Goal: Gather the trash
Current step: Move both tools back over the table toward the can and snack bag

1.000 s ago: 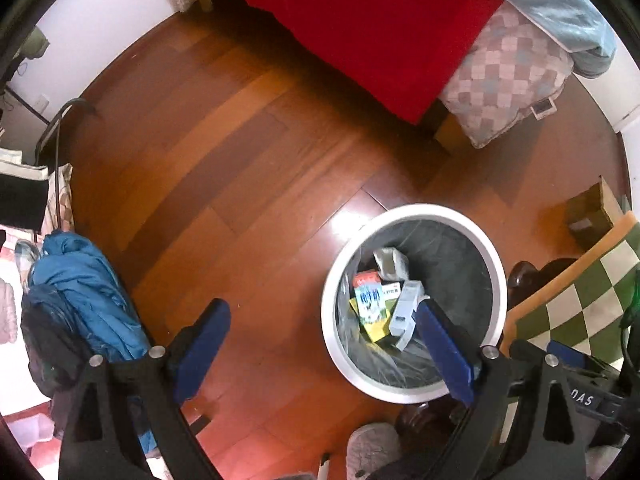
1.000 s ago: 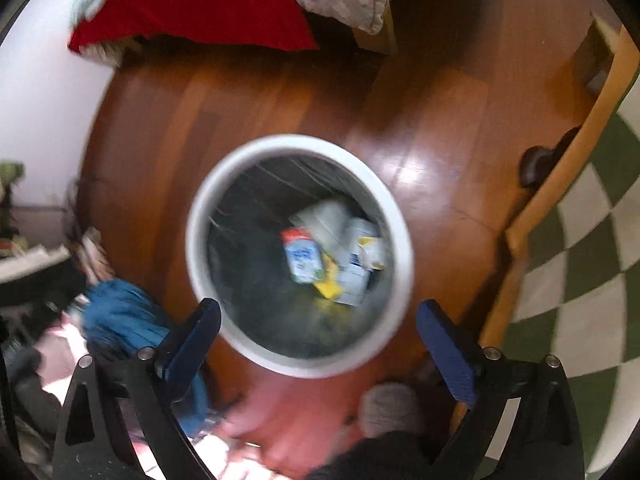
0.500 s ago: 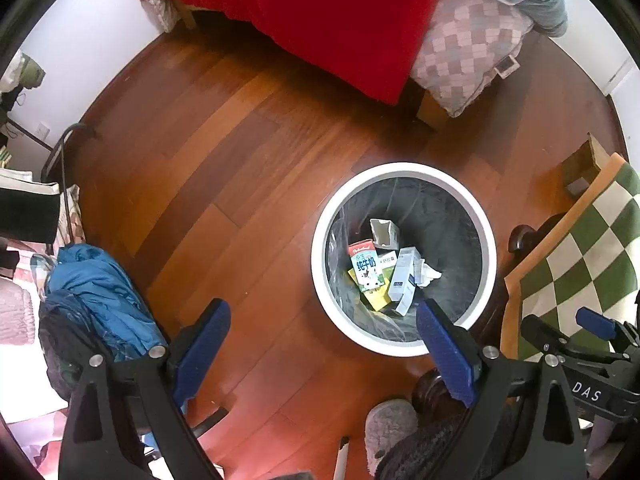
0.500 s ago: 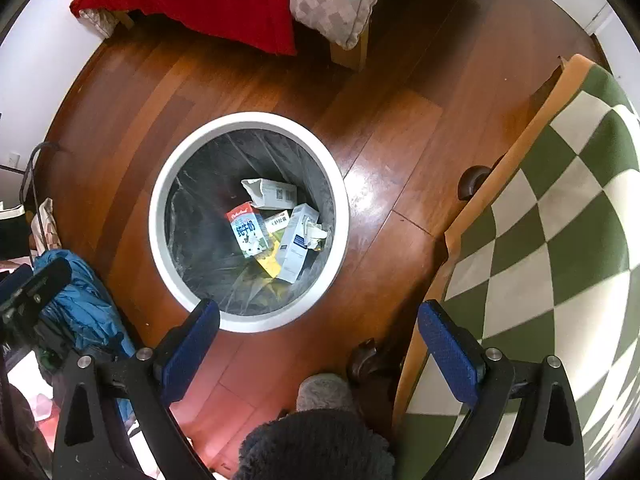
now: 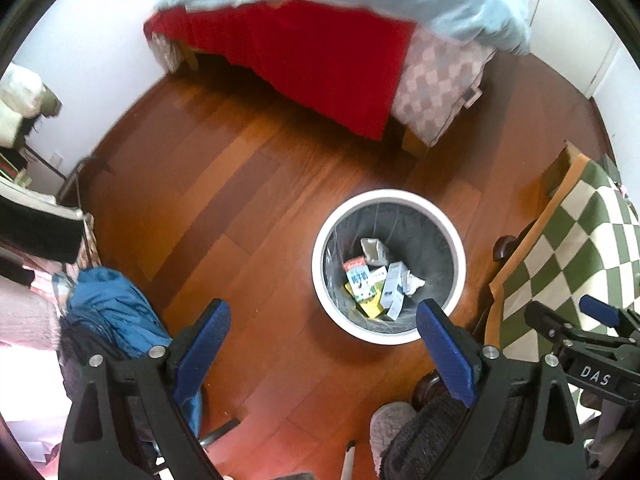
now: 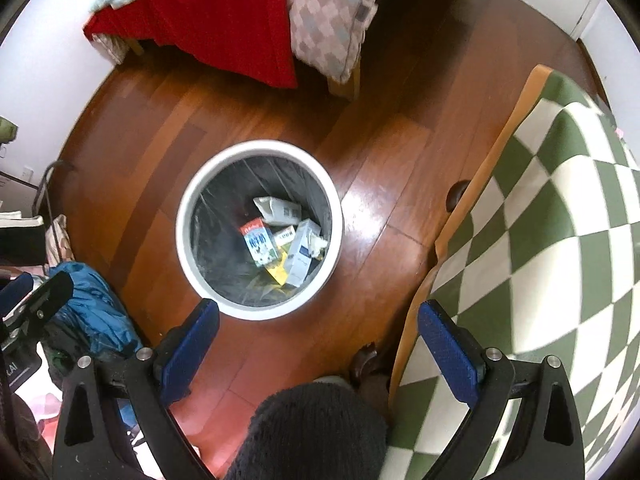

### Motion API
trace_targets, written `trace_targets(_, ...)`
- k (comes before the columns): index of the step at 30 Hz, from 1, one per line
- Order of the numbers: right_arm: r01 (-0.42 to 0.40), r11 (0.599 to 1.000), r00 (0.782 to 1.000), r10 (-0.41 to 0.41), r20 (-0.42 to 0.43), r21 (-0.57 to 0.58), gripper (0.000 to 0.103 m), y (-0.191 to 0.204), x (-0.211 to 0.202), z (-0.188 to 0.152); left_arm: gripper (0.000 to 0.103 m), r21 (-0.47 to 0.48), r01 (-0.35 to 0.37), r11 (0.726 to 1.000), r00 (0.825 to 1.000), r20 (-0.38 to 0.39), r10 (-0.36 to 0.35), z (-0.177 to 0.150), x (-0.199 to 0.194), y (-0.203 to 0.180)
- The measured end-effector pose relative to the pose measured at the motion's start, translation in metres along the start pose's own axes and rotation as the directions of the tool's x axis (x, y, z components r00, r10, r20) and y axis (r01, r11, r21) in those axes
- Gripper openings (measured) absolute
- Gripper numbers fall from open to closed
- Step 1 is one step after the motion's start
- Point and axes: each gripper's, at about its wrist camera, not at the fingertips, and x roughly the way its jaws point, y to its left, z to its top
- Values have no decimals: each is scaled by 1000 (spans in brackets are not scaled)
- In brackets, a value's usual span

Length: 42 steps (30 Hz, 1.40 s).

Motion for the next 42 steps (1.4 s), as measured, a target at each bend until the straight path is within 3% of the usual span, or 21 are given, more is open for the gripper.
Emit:
trace_targets(11, -88, 994, 974, 73, 213, 63, 100, -34, -116, -50, 95, 18, -18, 1000, 988, 152, 15, -25, -91, -24)
trace_targets(18, -205, 957, 949, 142, 281, 206, 100, -103, -163, -97, 95, 68, 50, 996, 981, 185, -62, -36, -121, -75)
trace_targets(21, -213, 937, 946, 129, 296, 275, 100, -150, -180, -115, 95, 126, 83, 989, 979, 177, -105, -37, -122, -124)
trace_targets(24, -155, 924, 956, 50, 290, 350, 100, -218, -196, -132, 95, 196, 114, 974, 977, 156, -146, -42, -117, -188)
trace_targets(27, -87, 903, 965, -28, 260, 421, 100, -280, -203, -144, 95, 290, 157, 944, 978, 88, -190, -49, -100, -270)
trace_targets(30, -8, 849, 972, -118, 202, 529, 100, -371, -206, -158, 99, 352, 191, 916, 977, 25, -214, -58, -84, -333)
trace_targets(36, 88, 736, 977, -197, 87, 672, 100, -525, -191, -169, 99, 496, 200, 845, 979, -66, -194, -76, -41, -452)
trace_targets(39, 123, 690, 981, -194, 19, 713, 79, -583, -171, -162, 99, 553, 171, 816, 984, -61, -165, -80, -26, -484)
trace_targets(42, 112, 665, 989, -146, -19, 738, 77, -623, -144, -153, 99, 579, 167, 798, 985, -60, -163, -78, -19, -500)
